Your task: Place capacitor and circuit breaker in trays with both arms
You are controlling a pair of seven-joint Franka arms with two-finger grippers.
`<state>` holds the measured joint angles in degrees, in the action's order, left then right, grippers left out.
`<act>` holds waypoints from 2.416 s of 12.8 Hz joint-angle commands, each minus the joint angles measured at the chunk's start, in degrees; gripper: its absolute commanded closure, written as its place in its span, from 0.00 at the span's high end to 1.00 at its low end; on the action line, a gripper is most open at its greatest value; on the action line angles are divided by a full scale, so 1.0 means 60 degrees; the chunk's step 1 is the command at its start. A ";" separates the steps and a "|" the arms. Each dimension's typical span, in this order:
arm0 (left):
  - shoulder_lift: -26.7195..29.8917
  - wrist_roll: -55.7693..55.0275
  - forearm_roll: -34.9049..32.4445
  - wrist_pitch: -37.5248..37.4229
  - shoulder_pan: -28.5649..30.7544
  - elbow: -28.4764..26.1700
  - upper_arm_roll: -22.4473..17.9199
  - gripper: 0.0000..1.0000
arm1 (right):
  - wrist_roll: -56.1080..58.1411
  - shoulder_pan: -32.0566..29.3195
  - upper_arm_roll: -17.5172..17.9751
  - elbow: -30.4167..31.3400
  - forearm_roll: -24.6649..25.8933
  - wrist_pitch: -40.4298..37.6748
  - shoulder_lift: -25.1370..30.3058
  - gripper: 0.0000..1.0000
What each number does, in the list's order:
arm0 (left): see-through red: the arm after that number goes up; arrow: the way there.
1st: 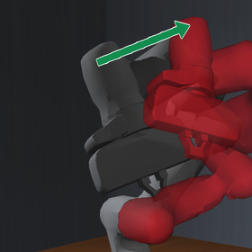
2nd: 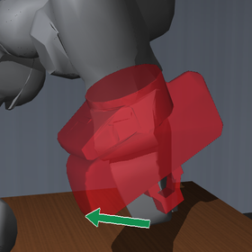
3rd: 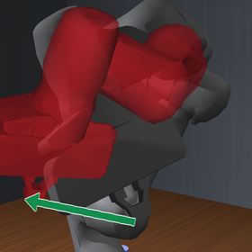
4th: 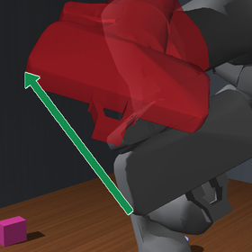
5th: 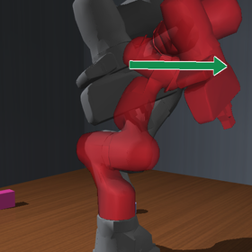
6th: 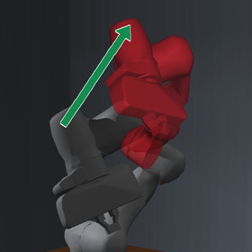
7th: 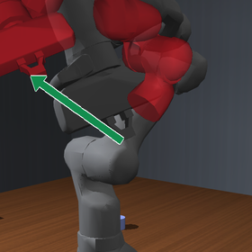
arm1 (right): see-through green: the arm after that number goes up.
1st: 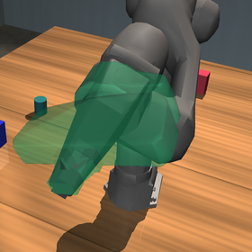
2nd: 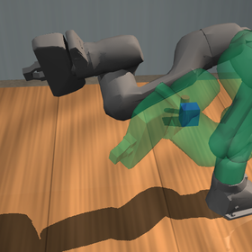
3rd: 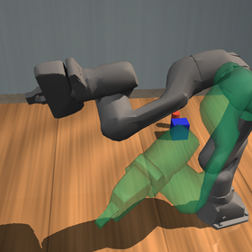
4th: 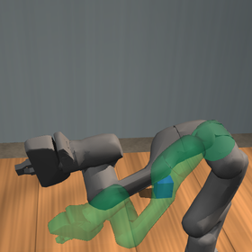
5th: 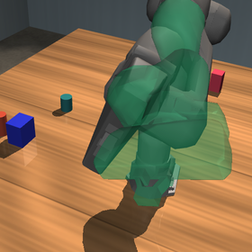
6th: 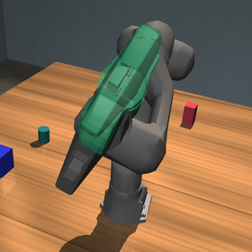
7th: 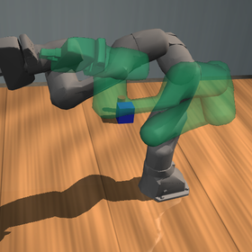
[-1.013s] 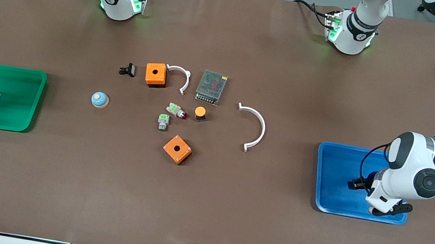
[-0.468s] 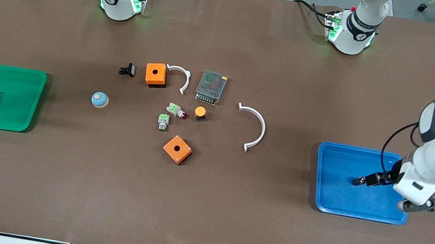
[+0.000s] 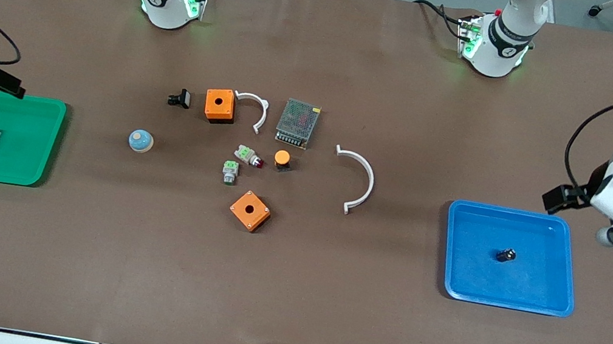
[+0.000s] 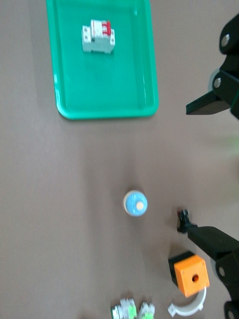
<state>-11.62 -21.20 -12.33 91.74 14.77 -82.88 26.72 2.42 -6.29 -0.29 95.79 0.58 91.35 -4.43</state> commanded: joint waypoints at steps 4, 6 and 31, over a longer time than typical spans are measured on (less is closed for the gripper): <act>0.0763 0.0838 0.1261 -0.0946 -0.0757 0.0425 -0.1253 1.00 | -0.1033 0.0871 -0.0069 0.0193 -0.0272 0.0112 0.0562 0.99; 0.1071 0.1188 0.1395 -0.1531 -0.2002 0.0411 -0.2601 1.00 | -0.1019 0.0886 -0.0084 0.0076 -0.0768 0.0171 0.0665 1.00; 0.2962 0.3094 0.2010 -0.0788 -0.3004 -0.1860 -0.3824 1.00 | -0.0872 0.0931 -0.0186 -0.1917 -0.0272 0.0128 0.0357 1.00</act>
<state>4.51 -3.93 -1.19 85.87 -3.08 -92.55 4.19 -2.87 -0.53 -1.52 85.89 -1.96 92.76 -1.62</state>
